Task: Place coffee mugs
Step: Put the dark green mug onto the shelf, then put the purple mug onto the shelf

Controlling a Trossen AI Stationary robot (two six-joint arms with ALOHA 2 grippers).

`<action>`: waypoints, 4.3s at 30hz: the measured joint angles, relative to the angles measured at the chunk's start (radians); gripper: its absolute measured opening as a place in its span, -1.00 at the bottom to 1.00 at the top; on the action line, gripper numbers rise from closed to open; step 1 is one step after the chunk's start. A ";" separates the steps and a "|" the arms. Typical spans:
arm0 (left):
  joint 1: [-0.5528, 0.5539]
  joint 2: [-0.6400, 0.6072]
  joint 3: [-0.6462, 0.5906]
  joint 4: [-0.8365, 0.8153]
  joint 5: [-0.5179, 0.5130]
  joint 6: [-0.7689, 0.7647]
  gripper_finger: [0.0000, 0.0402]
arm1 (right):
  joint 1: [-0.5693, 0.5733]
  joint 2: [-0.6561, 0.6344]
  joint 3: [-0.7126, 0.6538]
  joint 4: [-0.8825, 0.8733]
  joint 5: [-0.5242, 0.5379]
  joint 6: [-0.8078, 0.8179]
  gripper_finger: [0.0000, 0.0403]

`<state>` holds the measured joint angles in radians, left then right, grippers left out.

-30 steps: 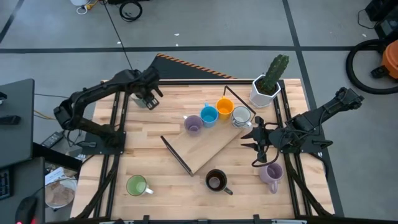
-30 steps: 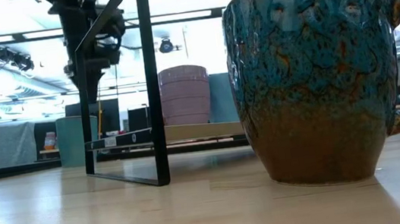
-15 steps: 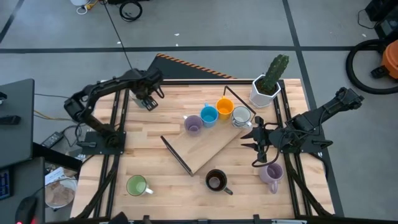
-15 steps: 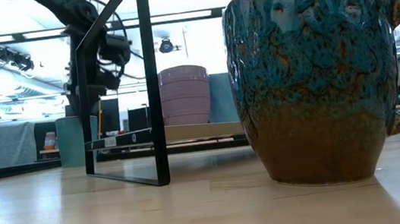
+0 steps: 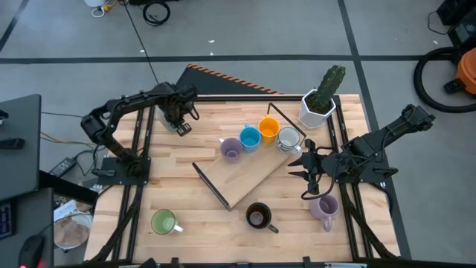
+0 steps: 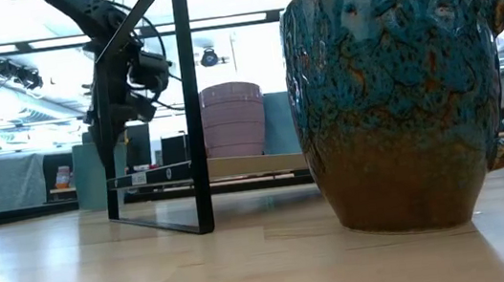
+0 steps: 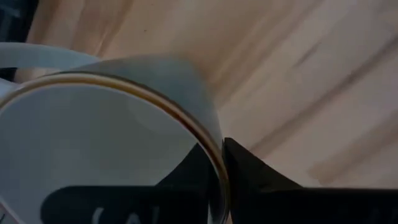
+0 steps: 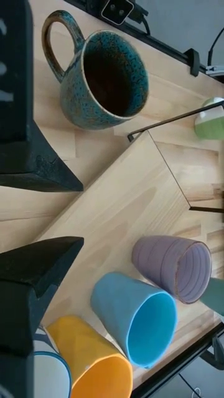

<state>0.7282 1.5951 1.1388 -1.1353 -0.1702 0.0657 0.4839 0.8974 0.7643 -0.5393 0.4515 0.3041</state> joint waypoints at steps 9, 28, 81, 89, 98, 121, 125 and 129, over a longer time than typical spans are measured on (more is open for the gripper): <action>-0.194 -0.018 0.226 -0.181 0.146 -0.181 -0.86 | 0.000 0.000 0.000 -0.001 0.000 0.001 -0.35; -0.613 -0.013 0.351 -0.111 0.284 -0.564 -0.83 | -0.001 0.000 0.000 0.003 0.001 -0.002 -0.35; -0.768 0.102 0.350 0.074 0.362 -0.664 -0.50 | -0.002 0.000 -0.001 0.015 0.003 -0.034 -0.35; -0.767 0.102 0.350 0.078 0.359 -0.665 -0.31 | -0.002 0.000 -0.001 0.015 0.002 -0.034 -0.35; -0.767 0.102 0.350 0.078 0.392 -0.657 -0.28 | -0.002 0.000 -0.001 0.015 0.002 -0.034 -0.35; -0.788 0.057 0.565 -0.006 0.100 -0.298 -0.28 | 0.004 0.032 0.000 -0.008 -0.087 0.001 -0.35; -0.763 0.006 0.474 0.071 0.091 -0.244 -0.28 | 0.017 0.100 0.024 -0.048 -0.111 0.031 -0.35; -0.729 -0.075 0.362 0.170 0.083 -0.210 -0.28 | 0.029 0.175 0.103 -0.122 -0.106 0.068 -0.35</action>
<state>-0.0008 1.5197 1.5008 -0.9653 -0.0875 -0.1442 0.5130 1.0728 0.8669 -0.6618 0.3453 0.3719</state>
